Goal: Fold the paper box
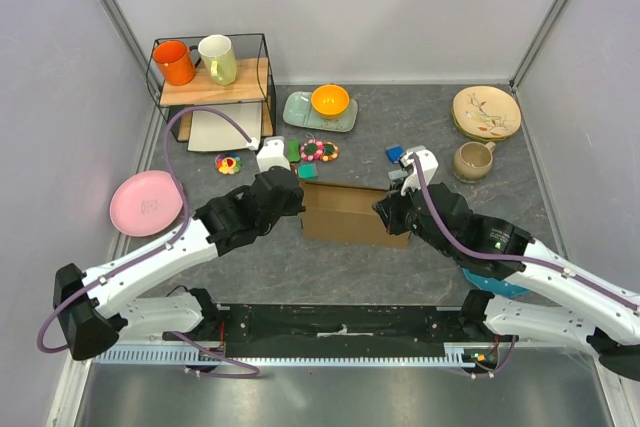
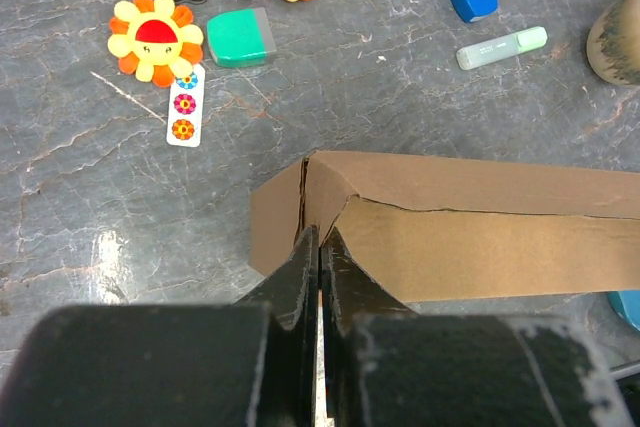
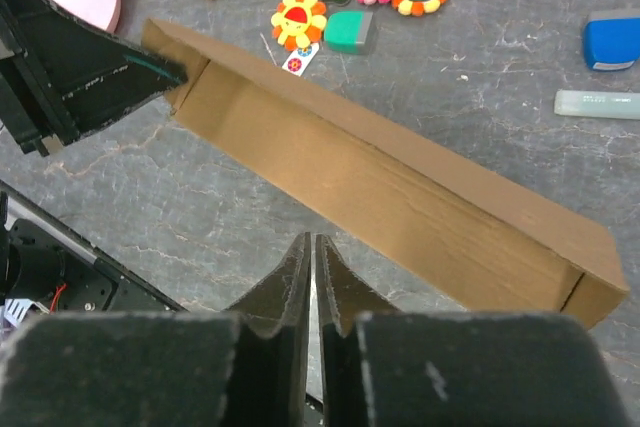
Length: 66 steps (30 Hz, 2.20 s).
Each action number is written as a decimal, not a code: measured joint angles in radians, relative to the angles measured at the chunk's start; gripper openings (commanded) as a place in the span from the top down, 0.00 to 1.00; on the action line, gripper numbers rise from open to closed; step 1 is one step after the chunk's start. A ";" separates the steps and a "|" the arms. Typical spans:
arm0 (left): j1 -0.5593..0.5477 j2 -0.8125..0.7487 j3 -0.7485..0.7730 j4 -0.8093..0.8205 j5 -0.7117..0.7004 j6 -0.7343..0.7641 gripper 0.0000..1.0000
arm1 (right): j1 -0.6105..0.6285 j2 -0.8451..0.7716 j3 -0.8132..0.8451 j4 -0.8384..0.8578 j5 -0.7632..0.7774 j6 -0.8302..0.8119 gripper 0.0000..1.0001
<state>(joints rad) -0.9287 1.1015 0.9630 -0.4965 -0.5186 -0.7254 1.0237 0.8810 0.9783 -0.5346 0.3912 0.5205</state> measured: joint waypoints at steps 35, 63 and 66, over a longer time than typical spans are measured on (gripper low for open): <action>0.000 0.000 -0.007 0.032 0.037 0.010 0.98 | 0.001 0.099 -0.205 0.233 0.185 -0.051 1.00; -0.003 -0.099 -0.162 0.219 0.049 0.130 0.98 | 0.001 0.086 -0.237 0.277 0.190 -0.016 1.00; -0.003 -0.094 -0.162 0.223 0.047 0.152 0.98 | 0.001 0.084 -0.241 0.283 0.191 -0.016 1.00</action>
<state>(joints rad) -0.9318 1.0077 0.8013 -0.2733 -0.4713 -0.5732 1.0248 0.9653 0.7376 -0.2520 0.5823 0.5049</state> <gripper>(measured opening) 0.025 0.007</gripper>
